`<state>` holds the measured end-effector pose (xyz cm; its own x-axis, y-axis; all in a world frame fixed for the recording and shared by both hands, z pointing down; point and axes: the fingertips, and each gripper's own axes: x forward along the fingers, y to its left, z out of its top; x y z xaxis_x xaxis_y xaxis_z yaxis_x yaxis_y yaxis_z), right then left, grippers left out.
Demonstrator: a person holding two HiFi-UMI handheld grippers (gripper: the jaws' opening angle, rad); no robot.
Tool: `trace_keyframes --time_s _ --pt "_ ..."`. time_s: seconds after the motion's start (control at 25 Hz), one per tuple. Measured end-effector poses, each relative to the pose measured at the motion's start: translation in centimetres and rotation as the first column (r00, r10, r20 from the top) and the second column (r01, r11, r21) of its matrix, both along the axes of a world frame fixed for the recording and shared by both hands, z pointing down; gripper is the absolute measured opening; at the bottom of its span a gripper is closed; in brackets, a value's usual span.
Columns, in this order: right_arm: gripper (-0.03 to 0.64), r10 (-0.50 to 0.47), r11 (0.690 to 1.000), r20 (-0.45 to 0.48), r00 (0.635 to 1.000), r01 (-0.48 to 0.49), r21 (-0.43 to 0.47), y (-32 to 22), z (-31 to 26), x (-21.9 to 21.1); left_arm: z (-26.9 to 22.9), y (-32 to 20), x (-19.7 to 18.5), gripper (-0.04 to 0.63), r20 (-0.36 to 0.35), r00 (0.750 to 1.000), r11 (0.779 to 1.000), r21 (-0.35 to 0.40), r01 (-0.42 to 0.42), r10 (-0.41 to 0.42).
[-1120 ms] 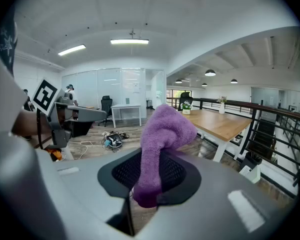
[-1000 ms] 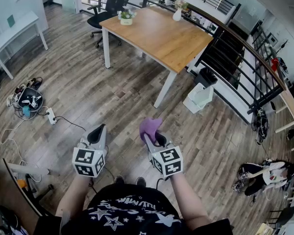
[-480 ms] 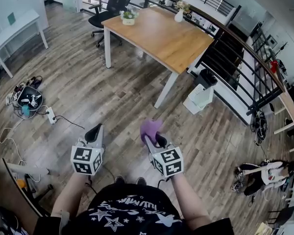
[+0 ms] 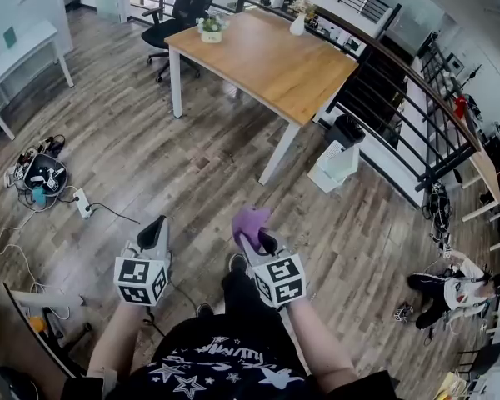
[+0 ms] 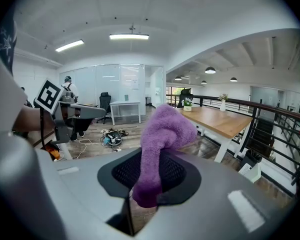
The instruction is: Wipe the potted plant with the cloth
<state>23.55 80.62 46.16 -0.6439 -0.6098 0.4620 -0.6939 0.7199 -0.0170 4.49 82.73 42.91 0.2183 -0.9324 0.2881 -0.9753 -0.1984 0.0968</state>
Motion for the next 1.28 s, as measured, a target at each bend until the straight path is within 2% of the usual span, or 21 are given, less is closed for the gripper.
trace_keyframes --time_s 0.32,0.72,0.96,1.28 --pt "0.086 -0.028 0.999 0.041 0.999 0.029 -0.016 -6.6 0.8 -2.1 0.4 -4.1 -2.1 0.0 0.005 0.998 0.998 0.002 0.055 -0.055" --pt "0.086 -0.067 0.997 0.09 0.994 0.071 -0.033 -21.8 2.0 -4.4 1.1 -16.6 -4.0 0.0 0.03 0.992 0.992 -0.017 0.125 -0.125" --pt "0.086 -0.059 0.997 0.12 0.991 0.065 -0.04 -31.6 0.5 -4.8 -0.3 -24.7 -4.4 0.0 0.031 0.989 0.989 -0.025 0.144 -0.143" --pt "0.087 -0.084 0.995 0.107 0.991 0.09 -0.051 -40.1 0.8 -4.4 -0.1 -34.1 -4.2 0.0 0.022 0.989 0.988 -0.046 0.148 -0.147"
